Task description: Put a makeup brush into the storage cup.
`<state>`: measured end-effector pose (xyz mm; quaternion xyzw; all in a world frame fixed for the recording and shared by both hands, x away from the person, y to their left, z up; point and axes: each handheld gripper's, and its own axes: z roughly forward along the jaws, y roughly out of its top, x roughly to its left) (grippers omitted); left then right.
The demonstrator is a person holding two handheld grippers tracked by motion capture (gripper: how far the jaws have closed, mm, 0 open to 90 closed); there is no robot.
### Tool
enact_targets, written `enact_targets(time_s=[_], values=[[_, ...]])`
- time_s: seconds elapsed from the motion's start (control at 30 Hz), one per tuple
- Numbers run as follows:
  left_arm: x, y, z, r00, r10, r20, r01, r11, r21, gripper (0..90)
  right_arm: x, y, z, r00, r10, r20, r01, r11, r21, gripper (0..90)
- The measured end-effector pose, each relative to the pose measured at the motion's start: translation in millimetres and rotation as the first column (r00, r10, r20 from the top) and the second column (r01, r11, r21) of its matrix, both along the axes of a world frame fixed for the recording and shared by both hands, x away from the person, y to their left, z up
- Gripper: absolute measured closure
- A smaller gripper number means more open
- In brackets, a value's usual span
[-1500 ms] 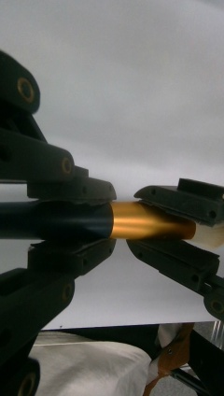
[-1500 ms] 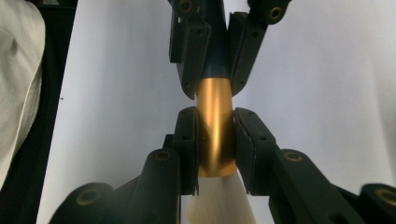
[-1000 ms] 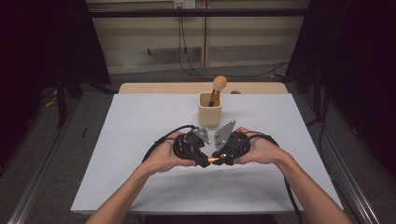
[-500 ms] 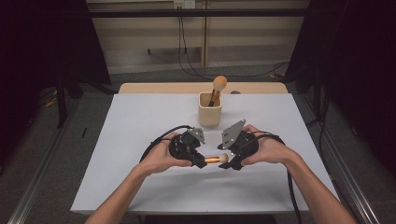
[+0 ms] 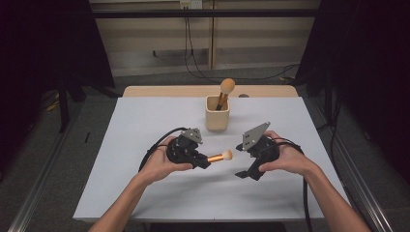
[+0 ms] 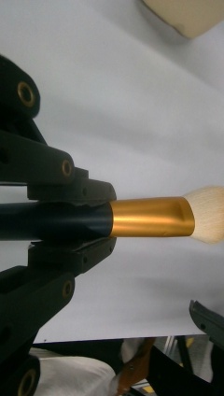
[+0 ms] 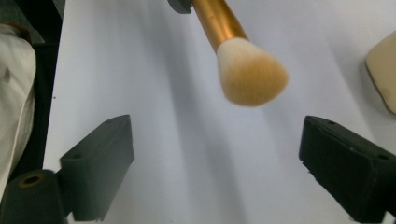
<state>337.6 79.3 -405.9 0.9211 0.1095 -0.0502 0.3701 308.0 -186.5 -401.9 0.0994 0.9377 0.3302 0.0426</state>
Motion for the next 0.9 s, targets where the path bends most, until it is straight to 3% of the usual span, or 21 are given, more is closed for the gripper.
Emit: enact_targets(time_s=[0.2,0.4,0.6,0.8,0.9], values=[[0.2,7.7,-1.5,0.9994,0.036,-0.004,-0.036,0.997,-0.069,74.2,-2.7,-6.2,-3.3,0.9989,-0.042,-0.022,0.044,0.9948,0.092,4.4],[-1.8,8.4,-8.0,0.9987,0.05,0.013,-0.048,0.9927,-0.11,74.2,-8.4,-5.9,-7.8,0.9969,-0.077,-0.017,0.078,0.9903,0.115,3.9],[-4.4,9.7,-11.3,0.9982,0.06,0.006,-0.058,0.9847,-0.164,74.2,-12.2,-12.2,-9.8,0.9919,-0.124,-0.03,0.127,0.9753,0.181,3.7],[-6.0,14.2,-11.5,0.9959,0.09,-0.008,-0.09,0.9661,-0.242,74.2,-18.5,-15.7,-14.9,0.99,-0.135,-0.04,0.141,0.9706,0.196,2.8],[-6.8,17.4,-10.6,0.9932,0.115,-0.017,-0.115,0.9543,-0.276,74.1,-21.3,-19.1,-18.2,0.9854,-0.165,-0.041,0.17,0.9608,0.219,3.8]])
